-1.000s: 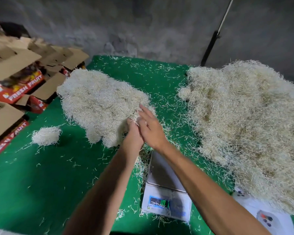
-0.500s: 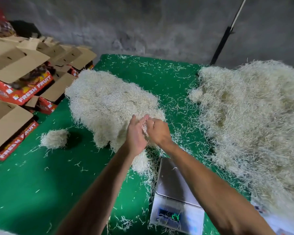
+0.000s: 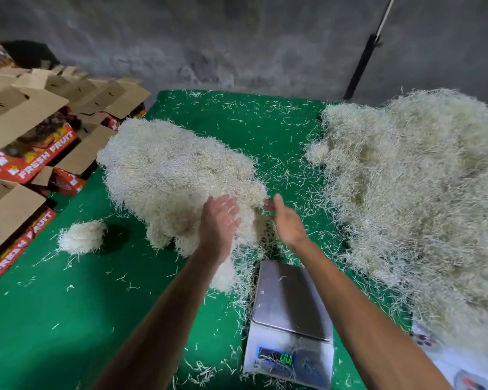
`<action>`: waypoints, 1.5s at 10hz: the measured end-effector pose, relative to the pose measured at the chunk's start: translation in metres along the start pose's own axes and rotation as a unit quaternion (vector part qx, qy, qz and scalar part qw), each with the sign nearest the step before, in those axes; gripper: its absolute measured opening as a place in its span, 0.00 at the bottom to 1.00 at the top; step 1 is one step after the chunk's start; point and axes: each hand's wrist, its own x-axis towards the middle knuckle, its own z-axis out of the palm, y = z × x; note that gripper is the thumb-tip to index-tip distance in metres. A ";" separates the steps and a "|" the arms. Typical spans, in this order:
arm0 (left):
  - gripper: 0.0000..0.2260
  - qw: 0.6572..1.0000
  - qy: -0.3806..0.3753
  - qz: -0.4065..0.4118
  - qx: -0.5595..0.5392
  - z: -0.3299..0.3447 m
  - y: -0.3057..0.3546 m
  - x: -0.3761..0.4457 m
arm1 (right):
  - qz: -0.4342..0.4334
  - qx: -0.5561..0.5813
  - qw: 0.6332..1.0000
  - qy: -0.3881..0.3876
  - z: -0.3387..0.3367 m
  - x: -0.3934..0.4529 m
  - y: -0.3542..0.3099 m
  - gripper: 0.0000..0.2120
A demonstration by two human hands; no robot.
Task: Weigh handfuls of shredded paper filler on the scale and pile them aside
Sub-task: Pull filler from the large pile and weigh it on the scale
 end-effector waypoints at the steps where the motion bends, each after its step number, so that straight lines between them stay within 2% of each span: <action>1: 0.20 0.995 -0.060 -0.074 -0.014 0.040 -0.039 0.002 | -0.013 -0.043 0.996 0.072 -0.036 -0.013 0.036 0.30; 2: 0.18 0.985 -0.111 -0.131 0.004 0.090 -0.072 0.001 | -0.008 -0.157 0.981 0.114 -0.080 -0.024 0.080 0.19; 3: 0.19 0.974 -0.143 -0.170 0.034 0.130 -0.100 0.003 | 0.020 -0.292 0.949 0.121 -0.120 -0.024 0.125 0.31; 4: 0.22 0.958 -0.168 -0.222 0.068 0.164 -0.121 0.008 | 0.104 -0.385 0.916 0.050 -0.146 -0.012 0.168 0.45; 5: 0.25 0.931 -0.175 -0.302 0.112 0.186 -0.146 0.014 | 0.152 -0.361 0.919 0.046 -0.146 -0.006 0.198 0.38; 6: 0.24 0.892 -0.237 -0.323 0.210 0.206 -0.166 0.019 | 0.173 -0.118 0.969 0.134 -0.136 -0.006 0.200 0.15; 7: 0.17 0.907 -0.248 -0.260 0.222 0.218 -0.183 0.024 | 0.079 -0.021 0.993 0.087 -0.140 -0.013 0.184 0.19; 8: 0.06 0.927 -0.172 -0.227 0.243 0.222 -0.185 0.036 | -0.003 -0.155 0.974 0.164 -0.163 -0.019 0.185 0.29; 9: 0.14 0.931 -0.124 -0.185 0.289 0.222 -0.182 0.047 | 0.066 -0.281 0.933 0.213 -0.189 -0.018 0.212 0.26; 10: 0.20 0.930 -0.147 -0.223 0.253 0.221 -0.183 0.047 | 0.181 -0.216 0.948 0.147 -0.178 -0.017 0.225 0.20; 11: 0.22 0.925 -0.180 -0.241 0.233 0.229 -0.181 0.034 | 0.137 0.068 0.985 0.081 -0.153 -0.014 0.199 0.14; 12: 0.20 0.925 -0.169 -0.282 0.193 0.234 -0.182 0.024 | 0.047 0.105 0.977 0.178 -0.163 -0.011 0.179 0.15; 13: 0.15 0.925 -0.146 -0.240 0.256 0.228 -0.179 0.025 | 0.080 -0.084 0.936 0.333 -0.192 -0.008 0.191 0.06; 14: 0.03 0.913 -0.156 -0.249 0.285 0.221 -0.187 0.019 | 0.176 -0.182 0.944 0.210 -0.202 -0.006 0.216 0.14; 15: 0.15 0.906 -0.200 -0.249 0.277 0.226 -0.191 0.017 | 0.084 -0.036 0.990 0.111 -0.178 -0.006 0.203 0.06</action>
